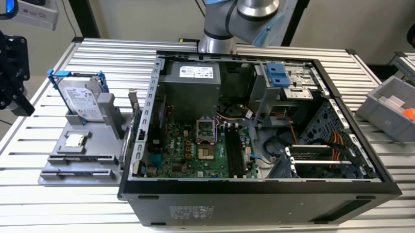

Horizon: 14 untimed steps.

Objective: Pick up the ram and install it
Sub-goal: 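Pick up the ram and move it above insertion slot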

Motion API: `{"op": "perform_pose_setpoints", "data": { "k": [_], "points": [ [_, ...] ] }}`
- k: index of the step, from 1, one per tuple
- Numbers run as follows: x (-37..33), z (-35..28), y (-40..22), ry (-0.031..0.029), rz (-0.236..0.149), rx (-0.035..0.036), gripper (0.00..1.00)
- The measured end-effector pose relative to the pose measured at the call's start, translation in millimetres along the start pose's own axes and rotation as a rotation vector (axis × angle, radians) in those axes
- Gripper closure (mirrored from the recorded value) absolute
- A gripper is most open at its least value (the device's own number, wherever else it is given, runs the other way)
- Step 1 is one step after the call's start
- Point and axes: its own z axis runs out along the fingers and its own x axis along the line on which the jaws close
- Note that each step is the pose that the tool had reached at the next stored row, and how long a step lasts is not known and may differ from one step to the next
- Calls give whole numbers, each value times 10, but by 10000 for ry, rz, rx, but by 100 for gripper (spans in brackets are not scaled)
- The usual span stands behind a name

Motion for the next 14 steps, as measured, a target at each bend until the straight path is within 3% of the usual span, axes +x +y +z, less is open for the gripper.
{"op": "perform_pose_setpoints", "data": {
  "k": [3,9,14],
  "points": [
    [-1,0,-1,-37,-356,-15,100],
    [0,0,-2,-16,-1229,-50,100],
    [0,0,-6,-13,-1337,-54,100]
  ]
}}
